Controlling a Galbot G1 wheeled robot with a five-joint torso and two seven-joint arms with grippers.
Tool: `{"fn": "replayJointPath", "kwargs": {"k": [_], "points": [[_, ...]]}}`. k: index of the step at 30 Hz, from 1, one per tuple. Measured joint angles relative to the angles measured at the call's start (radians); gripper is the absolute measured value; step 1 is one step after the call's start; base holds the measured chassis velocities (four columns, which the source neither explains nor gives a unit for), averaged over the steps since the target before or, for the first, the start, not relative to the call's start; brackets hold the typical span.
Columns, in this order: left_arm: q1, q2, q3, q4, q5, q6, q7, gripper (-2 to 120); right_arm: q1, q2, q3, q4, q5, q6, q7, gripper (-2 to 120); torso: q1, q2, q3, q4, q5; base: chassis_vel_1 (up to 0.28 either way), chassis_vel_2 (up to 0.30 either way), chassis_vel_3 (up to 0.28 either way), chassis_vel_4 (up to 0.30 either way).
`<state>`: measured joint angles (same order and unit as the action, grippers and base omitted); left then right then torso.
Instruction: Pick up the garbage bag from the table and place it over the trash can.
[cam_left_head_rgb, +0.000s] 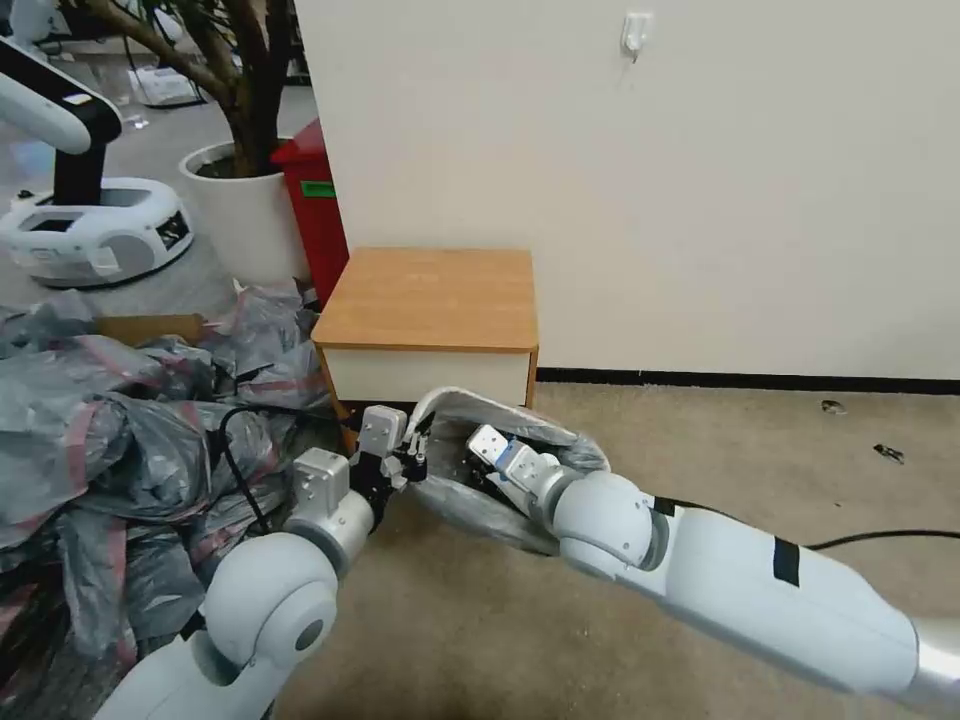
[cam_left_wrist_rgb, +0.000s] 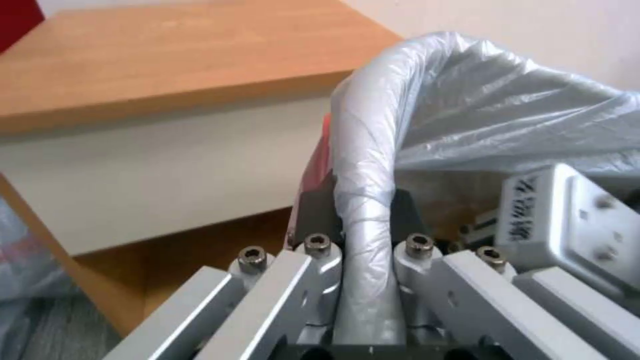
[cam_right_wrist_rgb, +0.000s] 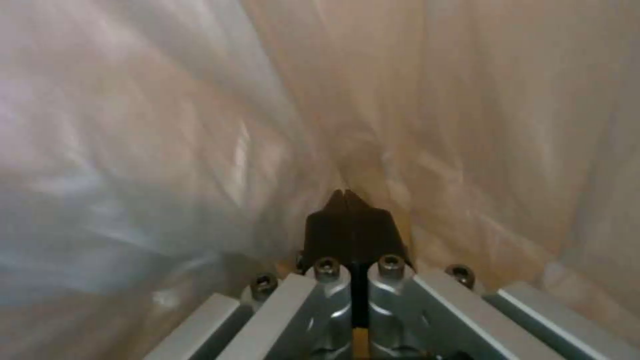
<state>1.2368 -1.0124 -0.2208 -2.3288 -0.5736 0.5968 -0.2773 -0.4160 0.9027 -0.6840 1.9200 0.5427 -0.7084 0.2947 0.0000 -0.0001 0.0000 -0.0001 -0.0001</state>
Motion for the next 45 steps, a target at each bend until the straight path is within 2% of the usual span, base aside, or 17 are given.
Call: {"fn": "replayJointPath", "kwargs": {"k": [9, 23, 37, 43, 45], "points": [[0.0, 0.006, -0.001, -0.026, 0.068, -0.002, 0.054, 5, 0.083, -0.008, -0.084, -0.035, 0.071, 0.0, 0.02, 0, 0.0, 0.0, 0.0, 0.0, 0.0, 0.0, 0.0, 0.0, 0.0], [0.004, -0.001, 0.003, -0.066, 0.077, 0.018, 0.061, 5, 0.117, 0.003, -0.135, -0.08, 0.108, 0.0, 0.061, 0, 0.0, 0.0, 0.0, 0.0, 0.0, 0.0, 0.0, 0.0, 0.0], [0.061, -0.01, -0.027, -0.111, 0.081, 0.02, 0.074, 5, 0.13, 0.041, -0.166, -0.131, 0.178, 0.0, 0.107, 0, 0.0, 0.0, 0.0, 0.0001, 0.0, 0.0, 0.0, 0.0, 0.0], [0.069, -0.013, -0.046, -0.099, 0.079, 0.02, 0.079, 5, 0.13, 0.03, -0.169, -0.101, 0.22, 0.0, 0.136, 0, 0.0, 0.0, 0.0, 0.0002, 0.0, 0.0, 0.0, 0.0, 0.0], [0.066, -0.023, -0.048, -0.07, 0.078, 0.018, 0.076, 5, 0.13, 0.012, -0.166, -0.063, 0.25, 0.001, 0.147, 0, 0.0, 0.0, 0.0, 0.0001, 0.0, 0.0, 0.0, 0.0, 0.0]]}}
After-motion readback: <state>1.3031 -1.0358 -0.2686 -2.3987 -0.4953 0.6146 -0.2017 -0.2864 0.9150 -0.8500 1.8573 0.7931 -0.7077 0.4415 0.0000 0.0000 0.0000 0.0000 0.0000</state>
